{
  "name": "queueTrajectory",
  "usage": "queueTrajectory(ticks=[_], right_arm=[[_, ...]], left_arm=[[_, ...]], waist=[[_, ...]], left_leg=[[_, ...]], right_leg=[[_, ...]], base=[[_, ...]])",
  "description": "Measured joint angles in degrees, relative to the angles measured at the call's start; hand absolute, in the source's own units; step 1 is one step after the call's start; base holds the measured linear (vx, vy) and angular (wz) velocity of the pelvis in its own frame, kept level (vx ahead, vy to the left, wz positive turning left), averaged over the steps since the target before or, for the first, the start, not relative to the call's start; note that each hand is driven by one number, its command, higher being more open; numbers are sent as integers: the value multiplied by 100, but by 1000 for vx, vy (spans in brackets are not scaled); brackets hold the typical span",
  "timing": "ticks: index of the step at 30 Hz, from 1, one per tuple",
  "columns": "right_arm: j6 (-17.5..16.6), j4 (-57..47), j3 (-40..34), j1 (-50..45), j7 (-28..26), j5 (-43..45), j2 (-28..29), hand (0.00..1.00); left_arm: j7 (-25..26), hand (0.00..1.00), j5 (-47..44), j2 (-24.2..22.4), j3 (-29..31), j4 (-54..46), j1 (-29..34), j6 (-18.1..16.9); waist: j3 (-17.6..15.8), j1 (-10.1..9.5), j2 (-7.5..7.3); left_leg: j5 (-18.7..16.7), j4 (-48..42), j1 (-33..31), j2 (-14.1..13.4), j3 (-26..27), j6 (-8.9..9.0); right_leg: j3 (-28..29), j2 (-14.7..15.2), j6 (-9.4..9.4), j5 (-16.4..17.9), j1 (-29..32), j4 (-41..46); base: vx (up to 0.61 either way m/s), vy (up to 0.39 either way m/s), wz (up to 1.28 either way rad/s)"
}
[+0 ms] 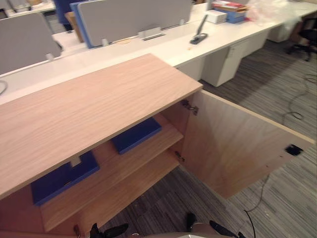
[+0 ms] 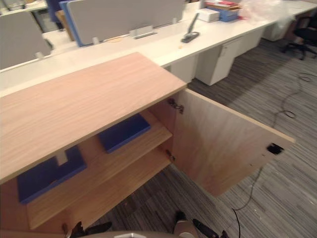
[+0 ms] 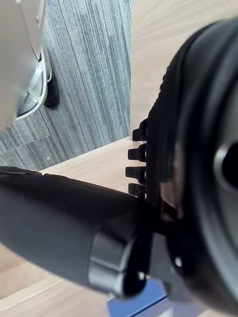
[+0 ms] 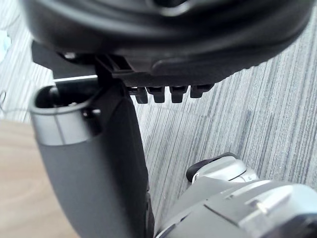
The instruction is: Walk over to the cabinet, pick up the folder, carry it to the office cabinet, place the folder inside the office cabinet, then close the office cabinet door
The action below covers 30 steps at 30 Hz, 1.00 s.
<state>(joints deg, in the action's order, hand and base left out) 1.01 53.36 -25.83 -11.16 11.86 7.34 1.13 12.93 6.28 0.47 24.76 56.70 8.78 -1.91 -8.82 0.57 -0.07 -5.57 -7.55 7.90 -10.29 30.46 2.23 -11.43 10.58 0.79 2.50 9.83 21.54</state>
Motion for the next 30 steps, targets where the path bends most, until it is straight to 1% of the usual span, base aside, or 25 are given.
queueTrajectory(ticks=[1,2,3,4,5,6,7,8,9,11,13,15,17,19,22,24,25,27,28,30], right_arm=[[-17,-8,-19,-86,19,31,44,100],[-50,-55,-49,-160,43,120,99,100],[-48,-54,-45,-203,64,163,182,100],[-44,-51,-62,-224,60,173,185,100],[-21,-11,-102,-248,68,177,106,100],[18,-5,-220,-276,67,174,70,100],[23,2,-247,-296,71,174,66,100],[23,21,-283,-324,74,172,64,100],[23,51,-331,-319,73,171,71,100],[23,132,-398,-296,75,173,75,100],[29,140,-477,-266,105,177,61,100],[37,98,-476,-167,125,178,39,100],[58,-337,-463,-77,142,175,30,100],[60,-872,-455,-40,165,157,-8,100],[50,-1611,-463,138,227,-62,-253,100],[5,-2007,-575,403,254,-294,-638,100],[-9,-2035,-658,483,257,-307,-742,100],[-10,-2042,-866,774,302,-338,-1259,100],[-10,-2043,-894,842,312,-338,-1397,100],[-16,-2042,-902,1069,321,-338,-1874,100]], left_arm=[[18,100,-1,-2,29,13,5,1],[37,100,-2,9,33,11,11,-6],[26,100,-2,62,45,2,10,-8],[34,100,-1,64,51,29,16,-9],[32,100,0,-26,47,96,-22,-4],[41,100,-2,-131,51,83,-9,-17],[41,100,-1,-148,51,88,-9,-17],[41,100,2,-170,48,86,-9,-25],[38,100,1,-162,44,92,-1,-41],[36,100,1,-114,-18,101,-9,-41],[39,100,1,-54,-218,102,-9,-40],[44,100,4,6,-419,105,-7,-27],[41,100,4,91,-774,104,-11,-9],[35,100,8,163,-1017,101,-8,-8],[17,100,59,268,-1228,101,17,-9],[-45,100,112,339,-1286,102,82,-8],[-53,100,116,356,-1314,102,119,-8],[-106,100,121,400,-1381,104,271,-1],[-111,100,121,412,-1419,105,320,0],[-172,100,106,429,-1449,168,454,1]], waist=[[27,4,-12],[52,-8,-46],[113,5,-160],[156,7,-214],[229,5,-74],[290,-1,45],[302,2,77],[320,-6,101],[362,-12,89],[394,-8,58],[403,-9,61],[420,-5,88],[448,5,126],[476,6,129],[508,20,111],[517,34,95],[521,38,88],[537,38,74],[539,38,78],[552,41,102]], left_leg=[[-2,-8,71,-67,80,70],[-37,-75,159,-180,215,199],[-96,-93,185,-197,263,333],[-82,-64,189,-171,253,410],[-42,67,233,-183,66,463],[51,272,305,-236,-58,501],[85,354,343,-269,-73,507],[92,472,428,-338,-136,498],[116,547,441,-388,-181,459],[150,652,436,-383,-281,416],[200,675,435,-352,-328,436],[213,683,425,-267,-399,420],[226,704,409,-138,-490,402],[227,718,396,-41,-581,400],[228,718,341,49,-672,397],[229,718,318,80,-768,396],[230,717,321,80,-778,395],[229,722,315,83,-896,395],[229,725,310,84,-923,395],[226,740,284,89,-987,390]], right_leg=[[-68,80,37,108,-30,258],[-120,195,-51,327,-108,452],[-132,180,-280,527,-112,402],[-143,129,-346,594,-127,315],[-127,-65,-286,577,-121,190],[-106,-270,-273,561,-173,40],[-109,-363,-259,546,-229,-46],[-104,-534,-219,505,-312,-213],[-73,-674,-188,460,-328,-341],[-43,-761,-149,426,-327,-416],[-12,-765,-120,405,-320,-425],[65,-750,-157,382,-292,-439],[133,-651,-248,316,-293,-504],[197,-585,-310,258,-294,-563],[234,-515,-365,124,-312,-726],[224,-492,-392,5,-378,-885],[211,-492,-393,-23,-412,-930],[162,-492,-405,-123,-510,-1087],[158,-493,-402,-149,-517,-1116],[150,-502,-399,-262,-543,-1246]], base=[[0,-104,-65],[41,-225,-69],[38,-197,-62],[82,-281,-50],[71,-166,-43],[71,-191,-39],[24,-121,-33],[19,-105,-31],[28,-92,-31],[56,-44,-18],[69,14,-8],[57,54,-13],[32,95,-8],[8,153,-4],[-26,104,-2],[-54,63,5],[-63,30,10],[-71,14,14],[-73,2,8],[-79,-1,3]])
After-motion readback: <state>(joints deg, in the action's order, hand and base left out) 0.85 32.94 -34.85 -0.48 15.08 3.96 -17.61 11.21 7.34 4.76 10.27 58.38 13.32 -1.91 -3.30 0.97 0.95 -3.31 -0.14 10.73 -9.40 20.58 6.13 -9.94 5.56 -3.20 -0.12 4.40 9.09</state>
